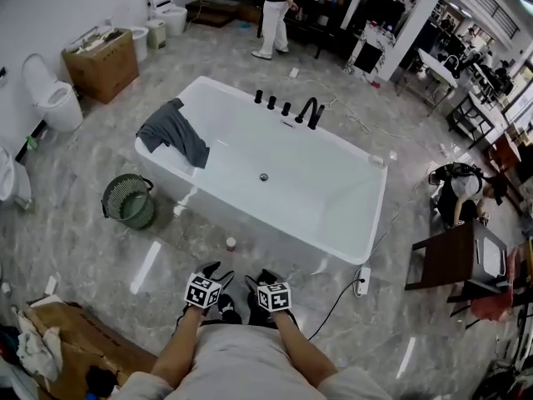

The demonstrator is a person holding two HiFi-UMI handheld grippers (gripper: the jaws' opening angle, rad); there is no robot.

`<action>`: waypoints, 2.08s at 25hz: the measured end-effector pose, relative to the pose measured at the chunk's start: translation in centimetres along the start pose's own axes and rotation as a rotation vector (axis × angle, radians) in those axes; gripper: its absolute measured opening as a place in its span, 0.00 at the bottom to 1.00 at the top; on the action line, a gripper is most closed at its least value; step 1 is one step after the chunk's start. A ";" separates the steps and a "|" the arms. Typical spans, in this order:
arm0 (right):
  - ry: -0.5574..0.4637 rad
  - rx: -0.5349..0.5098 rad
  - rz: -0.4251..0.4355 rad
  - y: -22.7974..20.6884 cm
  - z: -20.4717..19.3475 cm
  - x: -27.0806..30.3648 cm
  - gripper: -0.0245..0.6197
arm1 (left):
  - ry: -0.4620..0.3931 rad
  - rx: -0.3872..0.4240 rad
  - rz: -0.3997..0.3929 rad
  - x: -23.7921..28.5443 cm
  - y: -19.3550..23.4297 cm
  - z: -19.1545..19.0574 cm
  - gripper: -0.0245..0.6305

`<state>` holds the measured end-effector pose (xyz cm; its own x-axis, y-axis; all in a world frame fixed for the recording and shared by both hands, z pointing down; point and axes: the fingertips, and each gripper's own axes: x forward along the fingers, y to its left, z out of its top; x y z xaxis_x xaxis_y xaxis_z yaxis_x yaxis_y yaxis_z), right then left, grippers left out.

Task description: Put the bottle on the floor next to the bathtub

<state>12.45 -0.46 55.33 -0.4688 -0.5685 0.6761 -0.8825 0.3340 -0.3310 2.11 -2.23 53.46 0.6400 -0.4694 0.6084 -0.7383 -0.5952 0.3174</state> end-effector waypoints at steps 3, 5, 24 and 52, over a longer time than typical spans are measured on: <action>0.004 -0.031 0.003 0.2 0.3 0.2 0.49 | -0.001 -0.002 0.007 -0.2 0.7 0.0 0.48; 0.001 -0.041 0.004 0.1 0.8 0.2 0.49 | -0.006 -0.001 0.007 0.0 0.9 0.4 0.48; -0.016 -0.049 0.047 -0.1 2.4 1.2 0.42 | -0.031 0.045 -0.004 1.7 1.2 3.5 0.46; -0.105 0.061 -0.020 -3.3 1.8 -1.4 0.04 | -0.096 0.048 0.004 2.5 -0.2 4.6 0.13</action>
<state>15.91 -2.08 54.31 -0.4497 -0.6509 0.6116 -0.8909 0.2776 -0.3595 4.89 -6.30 51.55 0.6558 -0.5308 0.5368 -0.7316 -0.6222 0.2785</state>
